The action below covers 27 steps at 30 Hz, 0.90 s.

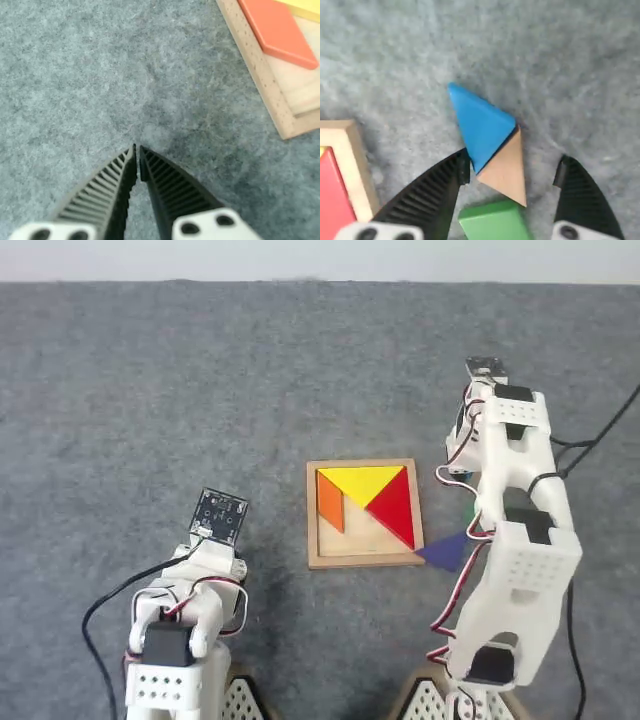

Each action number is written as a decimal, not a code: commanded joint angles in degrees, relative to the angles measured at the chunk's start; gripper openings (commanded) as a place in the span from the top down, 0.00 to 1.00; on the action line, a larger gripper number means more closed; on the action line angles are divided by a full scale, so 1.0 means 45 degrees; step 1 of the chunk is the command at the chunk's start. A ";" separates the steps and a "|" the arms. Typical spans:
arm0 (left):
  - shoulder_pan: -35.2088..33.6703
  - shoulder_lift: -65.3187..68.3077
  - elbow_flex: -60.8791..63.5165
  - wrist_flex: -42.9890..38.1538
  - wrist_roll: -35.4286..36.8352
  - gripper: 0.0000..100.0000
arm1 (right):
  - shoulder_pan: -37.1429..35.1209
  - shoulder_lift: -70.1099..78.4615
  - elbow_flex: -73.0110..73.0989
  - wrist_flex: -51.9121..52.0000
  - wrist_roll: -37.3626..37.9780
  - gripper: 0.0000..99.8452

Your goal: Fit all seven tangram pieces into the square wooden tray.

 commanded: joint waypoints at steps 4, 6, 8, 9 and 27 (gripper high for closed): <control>-0.0059 -0.0313 -0.0147 0.0059 0.0098 0.99 | 0.0518 -0.0088 -0.0664 0.0283 -0.0352 0.74; -0.0059 -0.0313 -0.0147 0.0059 0.0098 0.99 | 0.0518 -0.0088 -0.0664 0.0498 -0.0352 0.79; -0.0059 -0.0313 -0.0147 0.0059 0.0098 0.99 | 0.0440 -0.0088 -0.0645 0.0674 -0.0352 0.82; -0.0059 -0.0313 -0.0147 0.0059 0.0098 0.99 | 0.0420 -0.0088 -0.0645 0.0694 -0.0352 0.82; -0.0059 -0.0313 -0.0147 0.0059 0.0098 0.99 | 0.0264 -0.1827 0.0195 0.0557 -0.0313 0.81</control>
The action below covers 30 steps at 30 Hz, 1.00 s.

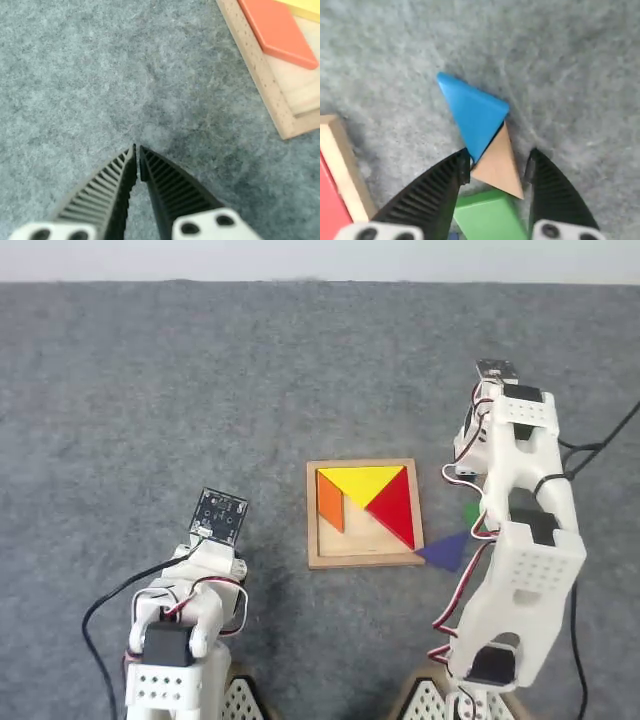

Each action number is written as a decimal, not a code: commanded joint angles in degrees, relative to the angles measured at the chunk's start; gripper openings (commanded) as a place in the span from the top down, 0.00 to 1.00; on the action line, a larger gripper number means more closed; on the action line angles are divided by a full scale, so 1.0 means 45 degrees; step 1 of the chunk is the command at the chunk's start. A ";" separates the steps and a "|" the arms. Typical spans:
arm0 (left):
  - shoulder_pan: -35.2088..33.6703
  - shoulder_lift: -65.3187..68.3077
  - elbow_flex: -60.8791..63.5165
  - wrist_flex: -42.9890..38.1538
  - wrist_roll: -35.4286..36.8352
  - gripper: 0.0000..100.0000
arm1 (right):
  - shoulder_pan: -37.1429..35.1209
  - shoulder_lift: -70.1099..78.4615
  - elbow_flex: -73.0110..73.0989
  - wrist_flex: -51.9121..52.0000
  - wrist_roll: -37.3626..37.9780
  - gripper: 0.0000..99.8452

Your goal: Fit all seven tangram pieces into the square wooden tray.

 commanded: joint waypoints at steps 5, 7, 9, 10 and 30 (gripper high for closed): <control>-0.0059 -0.0313 -0.0147 0.0059 0.0098 0.99 | -0.0440 -0.2960 0.1934 -0.0518 -0.0117 0.81; -0.0059 -0.0313 -0.0147 0.0059 0.0098 0.99 | -0.0537 -0.3253 0.2403 -0.0713 -0.0059 0.81; -0.0059 -0.0313 -0.0147 0.0059 0.0098 0.99 | -0.0576 -0.3233 0.2422 -0.0674 0.0254 0.81; -0.0059 -0.0313 -0.0147 0.0059 0.0098 0.99 | -0.0576 -0.3155 0.2422 -0.0713 0.0410 0.81; -0.0059 -0.0313 -0.0147 0.0059 0.0098 0.99 | -0.0303 0.0088 -0.0371 0.0361 0.0547 0.81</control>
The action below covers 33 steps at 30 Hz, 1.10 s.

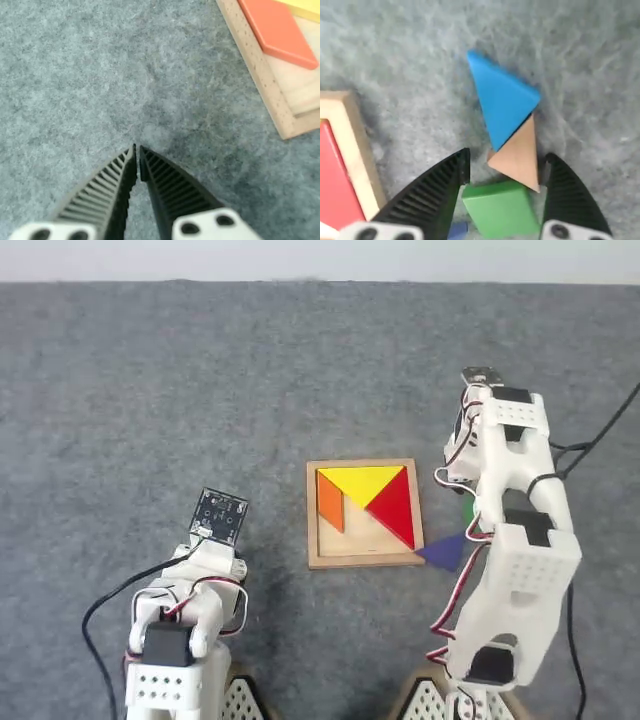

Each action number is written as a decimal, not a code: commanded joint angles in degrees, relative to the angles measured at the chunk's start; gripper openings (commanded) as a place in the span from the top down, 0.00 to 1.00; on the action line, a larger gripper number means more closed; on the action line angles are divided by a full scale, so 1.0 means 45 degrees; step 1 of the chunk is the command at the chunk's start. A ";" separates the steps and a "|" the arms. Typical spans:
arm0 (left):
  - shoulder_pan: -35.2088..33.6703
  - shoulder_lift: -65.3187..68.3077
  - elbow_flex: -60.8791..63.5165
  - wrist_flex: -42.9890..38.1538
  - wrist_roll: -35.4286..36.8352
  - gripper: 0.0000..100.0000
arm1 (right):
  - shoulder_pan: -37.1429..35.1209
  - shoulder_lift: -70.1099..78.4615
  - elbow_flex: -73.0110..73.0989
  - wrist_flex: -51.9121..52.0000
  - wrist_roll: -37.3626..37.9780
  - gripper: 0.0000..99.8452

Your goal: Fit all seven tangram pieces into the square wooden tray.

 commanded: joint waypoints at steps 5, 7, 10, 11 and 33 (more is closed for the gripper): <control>-0.0059 -0.0313 -0.0147 0.0059 0.0098 0.99 | 0.0264 -0.0068 -0.0684 0.0068 0.0117 0.85; -0.0059 -0.0313 -0.0147 0.0059 0.0098 0.99 | 0.0264 -0.0088 -0.0684 0.0127 0.0117 0.85; -0.0059 -0.0313 -0.0147 0.0059 0.0098 0.99 | 0.0225 -0.0303 -0.0684 0.0186 0.0117 0.86; -0.0059 -0.0313 -0.0147 0.0059 0.0098 0.99 | 0.0186 -0.0479 -0.0664 0.0205 0.0117 0.86; -0.0059 -0.0313 -0.0147 0.0059 0.0098 0.99 | -0.2081 -0.5441 0.2813 0.0244 0.1465 0.85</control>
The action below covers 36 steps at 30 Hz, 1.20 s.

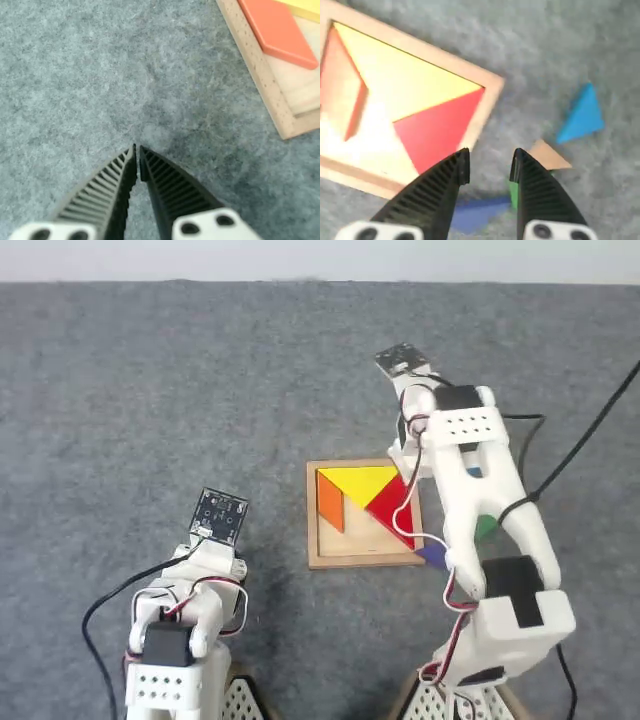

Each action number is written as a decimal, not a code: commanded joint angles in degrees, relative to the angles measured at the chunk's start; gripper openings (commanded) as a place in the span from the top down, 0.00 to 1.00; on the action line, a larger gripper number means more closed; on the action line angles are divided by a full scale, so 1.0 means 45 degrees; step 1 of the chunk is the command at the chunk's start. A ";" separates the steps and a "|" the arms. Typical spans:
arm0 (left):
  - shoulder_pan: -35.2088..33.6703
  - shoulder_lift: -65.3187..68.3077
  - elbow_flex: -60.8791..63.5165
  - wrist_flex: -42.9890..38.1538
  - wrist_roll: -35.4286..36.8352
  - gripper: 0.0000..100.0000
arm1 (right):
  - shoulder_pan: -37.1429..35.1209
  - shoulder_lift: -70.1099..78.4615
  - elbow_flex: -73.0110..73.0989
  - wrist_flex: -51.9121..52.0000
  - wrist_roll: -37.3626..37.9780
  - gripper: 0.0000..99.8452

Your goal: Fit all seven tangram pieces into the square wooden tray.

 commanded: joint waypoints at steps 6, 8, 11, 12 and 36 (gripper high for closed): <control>-0.0059 -0.0313 -0.0147 0.0059 0.0098 0.99 | 0.2393 0.1573 0.0117 -0.0400 -0.1250 0.77; -0.0059 -0.0313 -0.0147 0.0059 0.0098 0.99 | 0.2374 0.2178 0.0117 -0.0400 -0.1270 0.72; -0.0059 -0.0313 -0.0147 0.0059 0.0098 0.99 | 0.2315 0.3018 0.0059 -0.0635 -0.1739 0.72; -0.0059 -0.0313 -0.0147 0.0059 0.0098 0.99 | 0.2315 0.3233 0.0059 -0.0830 -0.2051 0.72; -0.0059 -0.0313 -0.0147 0.0059 0.0098 0.99 | 0.2354 0.3917 -0.1582 -0.1260 -0.9573 0.83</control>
